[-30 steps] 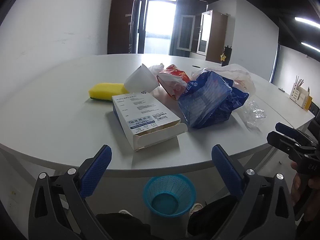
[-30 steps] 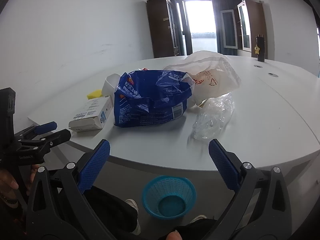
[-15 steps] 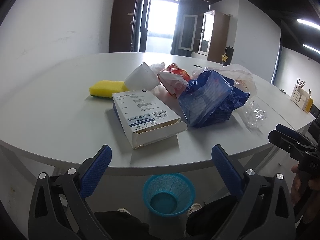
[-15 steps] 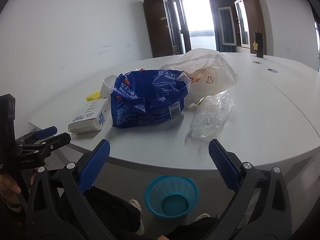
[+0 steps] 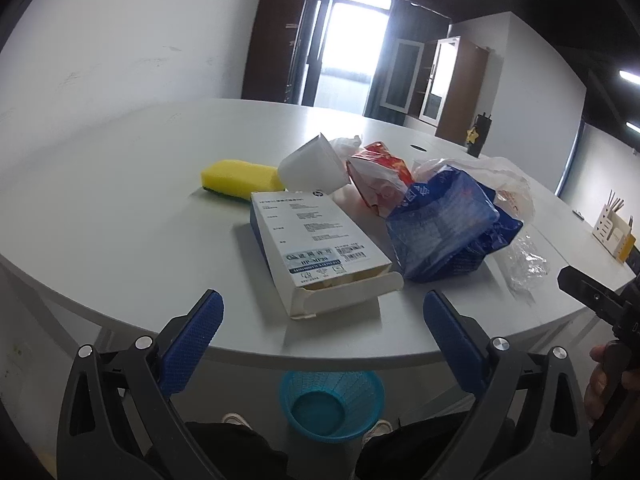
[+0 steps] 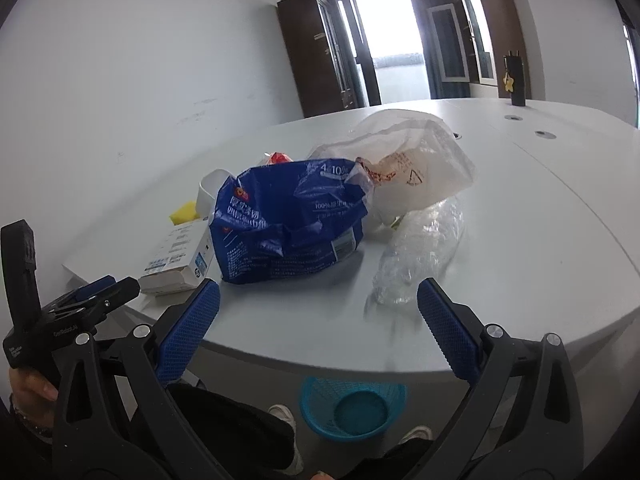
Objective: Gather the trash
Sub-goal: 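Grasp the white HP box with the left tool while the right tool grasps the blue bag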
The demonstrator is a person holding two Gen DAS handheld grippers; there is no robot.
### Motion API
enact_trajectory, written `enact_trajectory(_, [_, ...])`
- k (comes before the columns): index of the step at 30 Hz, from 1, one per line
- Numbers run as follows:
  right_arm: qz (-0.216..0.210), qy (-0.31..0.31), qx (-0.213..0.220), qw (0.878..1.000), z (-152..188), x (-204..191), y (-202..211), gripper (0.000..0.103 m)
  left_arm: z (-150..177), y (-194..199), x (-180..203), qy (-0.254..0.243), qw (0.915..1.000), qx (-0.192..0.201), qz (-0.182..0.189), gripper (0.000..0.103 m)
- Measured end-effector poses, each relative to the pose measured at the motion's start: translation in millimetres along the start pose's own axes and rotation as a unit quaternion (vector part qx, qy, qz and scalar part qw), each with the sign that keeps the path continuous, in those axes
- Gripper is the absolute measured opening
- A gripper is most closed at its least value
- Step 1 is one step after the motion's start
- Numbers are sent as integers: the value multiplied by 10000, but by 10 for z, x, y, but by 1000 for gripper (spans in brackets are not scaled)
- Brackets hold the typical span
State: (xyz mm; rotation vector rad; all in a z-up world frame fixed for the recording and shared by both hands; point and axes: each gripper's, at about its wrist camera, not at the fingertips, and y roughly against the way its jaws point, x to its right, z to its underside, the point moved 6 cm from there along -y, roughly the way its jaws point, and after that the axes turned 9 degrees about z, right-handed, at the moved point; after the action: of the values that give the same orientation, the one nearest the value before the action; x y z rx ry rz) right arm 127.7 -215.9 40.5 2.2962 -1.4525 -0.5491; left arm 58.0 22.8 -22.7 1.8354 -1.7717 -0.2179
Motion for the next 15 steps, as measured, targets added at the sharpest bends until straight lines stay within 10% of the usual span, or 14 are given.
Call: enact_trajectory(15, [301, 78, -665, 9973, -459, 55, -820, 73, -272, -678, 13, -310, 9968, -396, -624, 97])
